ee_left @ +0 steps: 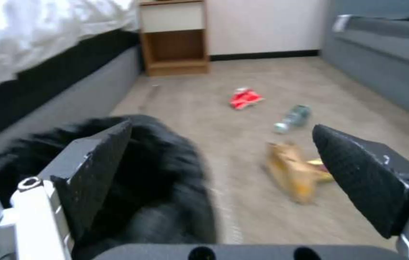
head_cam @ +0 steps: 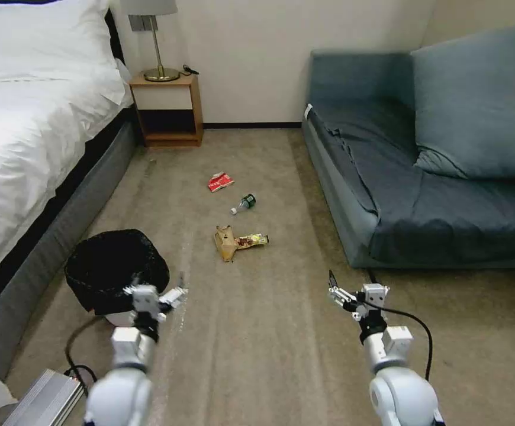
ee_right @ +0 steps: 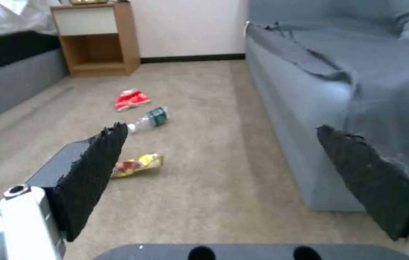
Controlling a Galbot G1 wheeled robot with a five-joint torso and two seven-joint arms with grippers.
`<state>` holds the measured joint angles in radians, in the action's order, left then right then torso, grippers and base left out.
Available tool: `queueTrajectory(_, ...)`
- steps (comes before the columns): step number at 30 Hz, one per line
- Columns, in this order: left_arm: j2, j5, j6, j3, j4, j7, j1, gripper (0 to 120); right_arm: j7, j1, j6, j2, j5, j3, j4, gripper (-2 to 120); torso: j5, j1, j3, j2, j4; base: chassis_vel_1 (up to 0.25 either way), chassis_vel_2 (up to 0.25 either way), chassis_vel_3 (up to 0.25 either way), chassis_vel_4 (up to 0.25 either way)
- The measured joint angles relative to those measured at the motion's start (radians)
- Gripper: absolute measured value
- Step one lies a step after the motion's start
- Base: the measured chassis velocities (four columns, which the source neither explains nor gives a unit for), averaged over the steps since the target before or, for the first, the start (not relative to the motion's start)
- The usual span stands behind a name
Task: Pick up the trash bin, then pick up the garbage on the floor and place it into the trash bin.
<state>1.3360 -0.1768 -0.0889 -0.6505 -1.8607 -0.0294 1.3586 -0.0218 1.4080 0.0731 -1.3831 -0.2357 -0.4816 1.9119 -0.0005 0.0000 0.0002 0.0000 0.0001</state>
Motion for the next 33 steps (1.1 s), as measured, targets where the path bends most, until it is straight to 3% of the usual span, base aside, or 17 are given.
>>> queueTrajectory(1,0.000,0.000,0.000,0.000,0.000,0.000,0.000,100,0.000,0.000,0.000,0.000,0.000,0.000,0.000,100,0.0000,0.000,0.000,0.000,0.0000,0.000,0.000,0.000,0.000)
queueTrajectory(3,-0.069,-0.074,-0.039,-0.044,0.058,-0.014,-0.080,100,-0.007,-0.046,0.024,0.038,-0.077,0.023,-0.028,100,0.0003,0.000,0.000,0.000,-0.0001,0.000,0.000,0.000,0.000)
queueTrajectory(5,-0.086,-0.092,-0.049,-0.054,0.073,-0.018,-0.100,100,-0.009,-0.055,0.029,0.046,-0.092,0.027,-0.035,100,0.0003,0.000,0.000,0.000,-0.0001,0.000,0.000,0.000,0.000)
queueTrajectory(7,-0.166,-0.178,-0.095,-0.104,0.141,-0.033,-0.193,100,-0.018,-0.110,0.059,0.091,-0.185,0.054,-0.068,100,0.0002,0.000,0.000,0.000,0.0000,0.000,0.000,0.000,0.000)
queueTrajectory(8,-0.166,-0.178,-0.095,-0.104,0.141,-0.033,-0.193,100,-0.018,-0.110,0.059,0.091,-0.185,0.054,-0.068,100,0.0002,0.000,0.000,0.000,0.0000,0.000,0.000,0.000,0.000)
queueTrajectory(9,-0.210,-0.224,-0.119,-0.133,0.177,-0.044,-0.244,100,-0.023,-0.141,0.075,0.117,-0.235,0.068,-0.087,100,0.0002,0.000,0.000,0.000,-0.0002,0.000,0.000,0.000,0.000)
queueTrajectory(12,-0.240,-0.257,-0.137,-0.147,0.189,-0.051,-0.267,100,-0.028,-0.175,0.092,0.144,-0.292,0.086,-0.108,100,0.0011,0.000,0.000,0.000,-0.0001,0.000,0.000,0.000,0.000)
queueTrajectory(13,-0.268,-0.279,-0.151,-0.149,0.164,-0.054,-0.266,100,-0.035,-0.205,0.109,0.170,-0.342,0.099,-0.127,100,-0.0009,0.000,0.000,0.000,0.0000,0.000,0.000,0.000,0.000)
queueTrajectory(16,-0.280,-0.287,-0.160,-0.149,0.136,-0.055,-0.259,100,-0.038,-0.230,0.123,0.191,-0.385,0.112,-0.142,100,0.0013,0.000,0.000,0.000,0.0001,0.000,0.000,0.000,0.000)
queueTrajectory(20,-0.280,-0.286,-0.166,-0.145,0.124,-0.054,-0.250,100,-0.039,-0.242,0.126,0.229,-0.413,0.114,-0.141,100,0.0006,0.000,0.000,0.000,0.0001,0.000,0.000,0.000,0.000)
queueTrajectory(22,-0.280,-0.282,-0.169,-0.145,0.115,-0.052,-0.238,100,-0.040,-0.262,0.127,0.338,-0.471,0.105,-0.116,100,0.0000,0.000,0.000,0.000,-0.0001,0.000,0.000,0.000,0.000)
queueTrajectory(25,-0.281,-0.279,-0.174,-0.146,0.115,-0.051,-0.230,100,-0.040,-0.268,0.127,0.385,-0.499,0.094,-0.100,100,-0.0001,0.000,0.000,0.000,-0.0002,0.000,0.000,0.000,0.000)
queueTrajectory(30,-0.294,-0.275,-0.200,-0.154,0.130,-0.060,-0.223,100,-0.039,-0.266,0.125,0.400,-0.506,0.087,-0.094,100,0.0005,0.000,0.000,0.000,-0.0001,0.000,0.000,0.000,0.000)
queueTrajectory(33,-0.309,-0.286,-0.254,-0.161,0.149,-0.092,-0.224,100,-0.038,-0.265,0.121,0.397,-0.495,0.087,-0.094,100,0.0007,0.000,0.000,0.000,0.0000,0.000,0.000,0.000,0.000)
